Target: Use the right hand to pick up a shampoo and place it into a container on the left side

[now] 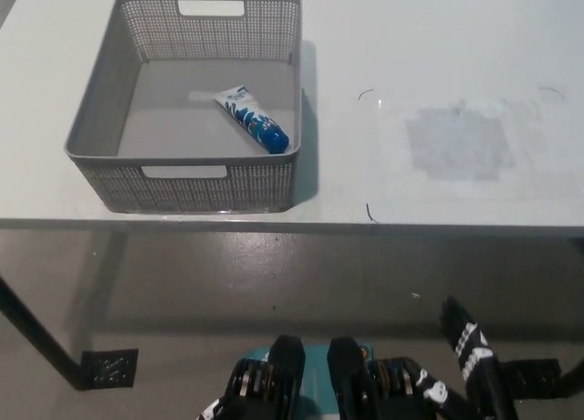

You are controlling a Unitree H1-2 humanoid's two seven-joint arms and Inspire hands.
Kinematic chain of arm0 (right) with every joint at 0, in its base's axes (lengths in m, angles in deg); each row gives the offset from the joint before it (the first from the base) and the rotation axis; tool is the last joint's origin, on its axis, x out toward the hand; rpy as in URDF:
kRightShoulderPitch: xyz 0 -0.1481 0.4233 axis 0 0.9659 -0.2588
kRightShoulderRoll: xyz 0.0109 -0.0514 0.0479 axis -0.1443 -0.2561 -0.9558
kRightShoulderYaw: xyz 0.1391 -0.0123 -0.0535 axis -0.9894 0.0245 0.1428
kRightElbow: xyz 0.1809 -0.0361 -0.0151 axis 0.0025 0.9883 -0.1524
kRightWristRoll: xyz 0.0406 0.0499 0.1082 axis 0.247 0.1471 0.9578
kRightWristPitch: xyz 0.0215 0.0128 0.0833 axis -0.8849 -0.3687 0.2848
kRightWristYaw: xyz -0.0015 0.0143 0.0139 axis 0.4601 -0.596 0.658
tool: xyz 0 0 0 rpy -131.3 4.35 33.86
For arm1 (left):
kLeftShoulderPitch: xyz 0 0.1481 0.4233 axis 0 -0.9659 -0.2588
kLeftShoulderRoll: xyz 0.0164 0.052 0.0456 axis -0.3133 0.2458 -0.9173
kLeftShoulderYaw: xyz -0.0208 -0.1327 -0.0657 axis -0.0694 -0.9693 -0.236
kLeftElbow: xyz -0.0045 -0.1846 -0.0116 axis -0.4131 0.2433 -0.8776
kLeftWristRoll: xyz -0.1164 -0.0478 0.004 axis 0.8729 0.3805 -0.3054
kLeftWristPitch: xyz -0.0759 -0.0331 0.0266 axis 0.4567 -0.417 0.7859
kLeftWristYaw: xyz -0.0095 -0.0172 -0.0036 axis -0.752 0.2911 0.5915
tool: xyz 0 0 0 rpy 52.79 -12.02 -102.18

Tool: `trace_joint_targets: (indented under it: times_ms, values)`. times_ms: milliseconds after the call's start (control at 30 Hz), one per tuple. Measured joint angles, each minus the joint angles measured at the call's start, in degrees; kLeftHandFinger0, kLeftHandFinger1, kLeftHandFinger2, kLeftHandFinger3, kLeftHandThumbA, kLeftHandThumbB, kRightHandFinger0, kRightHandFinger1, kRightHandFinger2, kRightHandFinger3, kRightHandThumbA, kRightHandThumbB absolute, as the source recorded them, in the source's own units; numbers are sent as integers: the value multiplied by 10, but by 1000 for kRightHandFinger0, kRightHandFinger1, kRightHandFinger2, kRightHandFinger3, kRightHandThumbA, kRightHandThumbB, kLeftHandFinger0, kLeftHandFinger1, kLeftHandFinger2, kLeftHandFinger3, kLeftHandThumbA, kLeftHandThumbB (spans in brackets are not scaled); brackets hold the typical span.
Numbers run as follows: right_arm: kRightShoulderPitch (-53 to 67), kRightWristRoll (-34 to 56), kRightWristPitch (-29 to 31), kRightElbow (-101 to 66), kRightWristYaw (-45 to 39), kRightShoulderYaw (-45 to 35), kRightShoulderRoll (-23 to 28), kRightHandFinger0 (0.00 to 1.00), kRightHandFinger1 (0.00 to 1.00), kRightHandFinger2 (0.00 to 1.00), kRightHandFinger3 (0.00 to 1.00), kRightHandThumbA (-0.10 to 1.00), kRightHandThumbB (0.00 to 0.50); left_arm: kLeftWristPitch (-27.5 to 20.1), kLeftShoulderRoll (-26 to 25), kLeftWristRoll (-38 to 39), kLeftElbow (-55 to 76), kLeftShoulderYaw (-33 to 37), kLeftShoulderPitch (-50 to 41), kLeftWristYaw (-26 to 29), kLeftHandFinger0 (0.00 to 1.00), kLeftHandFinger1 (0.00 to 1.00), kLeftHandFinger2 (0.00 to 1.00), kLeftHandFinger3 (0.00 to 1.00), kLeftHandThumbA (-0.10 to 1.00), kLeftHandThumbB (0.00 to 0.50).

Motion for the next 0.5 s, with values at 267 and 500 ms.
trace_joint_targets:
  times_ms: [267, 500]
  values:
    - [13, -1, 32, 59, -5, -4, 8, 1000, 1000, 1000, 1000, 833, 242, -2, 0, 1, 0, -1, 5, 2, 1000, 1000, 1000, 1000, 853, 112]
    - [16, 0, 39, 80, -10, -9, 14, 941, 1000, 1000, 1000, 747, 206, -2, 0, 2, 29, -7, 4, 3, 1000, 1000, 1000, 1000, 816, 93]
